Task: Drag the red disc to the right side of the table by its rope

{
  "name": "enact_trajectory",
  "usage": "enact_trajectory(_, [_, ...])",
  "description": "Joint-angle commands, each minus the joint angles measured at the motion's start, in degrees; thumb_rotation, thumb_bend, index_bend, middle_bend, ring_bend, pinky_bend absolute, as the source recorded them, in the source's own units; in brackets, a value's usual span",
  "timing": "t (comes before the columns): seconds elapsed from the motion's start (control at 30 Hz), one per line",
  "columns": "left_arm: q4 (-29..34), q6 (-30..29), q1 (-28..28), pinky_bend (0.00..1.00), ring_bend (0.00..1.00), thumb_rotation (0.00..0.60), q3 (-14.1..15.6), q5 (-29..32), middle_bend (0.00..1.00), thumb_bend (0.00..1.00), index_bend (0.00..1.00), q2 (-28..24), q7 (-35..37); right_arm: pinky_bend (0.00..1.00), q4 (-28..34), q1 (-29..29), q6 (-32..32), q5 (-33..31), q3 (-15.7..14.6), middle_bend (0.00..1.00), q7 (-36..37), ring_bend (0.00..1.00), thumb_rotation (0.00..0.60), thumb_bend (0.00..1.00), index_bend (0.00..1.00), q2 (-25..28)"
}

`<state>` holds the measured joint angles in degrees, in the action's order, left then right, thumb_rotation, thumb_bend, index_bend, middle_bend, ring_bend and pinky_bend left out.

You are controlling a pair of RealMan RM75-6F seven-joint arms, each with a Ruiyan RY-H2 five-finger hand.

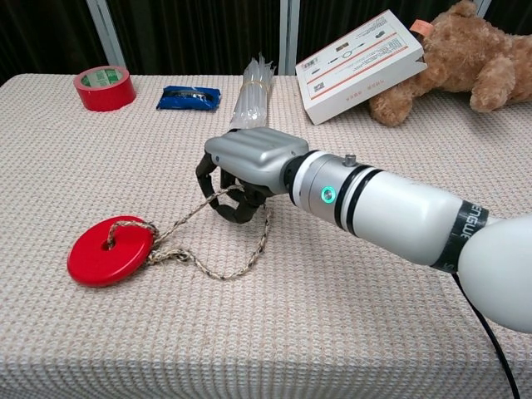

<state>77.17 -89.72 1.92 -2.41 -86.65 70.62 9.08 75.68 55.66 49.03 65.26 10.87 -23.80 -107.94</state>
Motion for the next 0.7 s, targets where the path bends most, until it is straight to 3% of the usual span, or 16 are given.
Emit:
enact_trajectory(0.03, [0.0, 0.1, 0.0, 0.12, 0.02, 0.600, 0.0, -0.1, 0.13, 0.02, 0.14, 0.0, -0.1, 0.08, 0.7, -0.7, 1.2, 0.7, 0.0, 0.92, -0.1, 0.45, 0.600, 0.43, 0.85, 0.6])
enact_trajectory(0.23, [0.3, 0.4, 0.2, 0.12, 0.02, 0.600, 0.1, -0.1, 0.13, 0.02, 0.14, 0.1, -0.5, 0.08, 3.7, -2.6, 2.5, 0.5, -1.4, 1.00, -1.6, 0.52, 0.600, 0.45, 0.99, 3.6])
enact_trajectory(0.7, [1.4, 1.1, 0.7, 0.12, 0.02, 0.600, 0.2, -0.4, 0.13, 0.02, 0.14, 0.1, -2.0, 0.10, 13.3, -10.2, 9.8, 1.6, -3.4, 1.00, 0.2, 0.55, 0.600, 0.47, 1.00, 14.6])
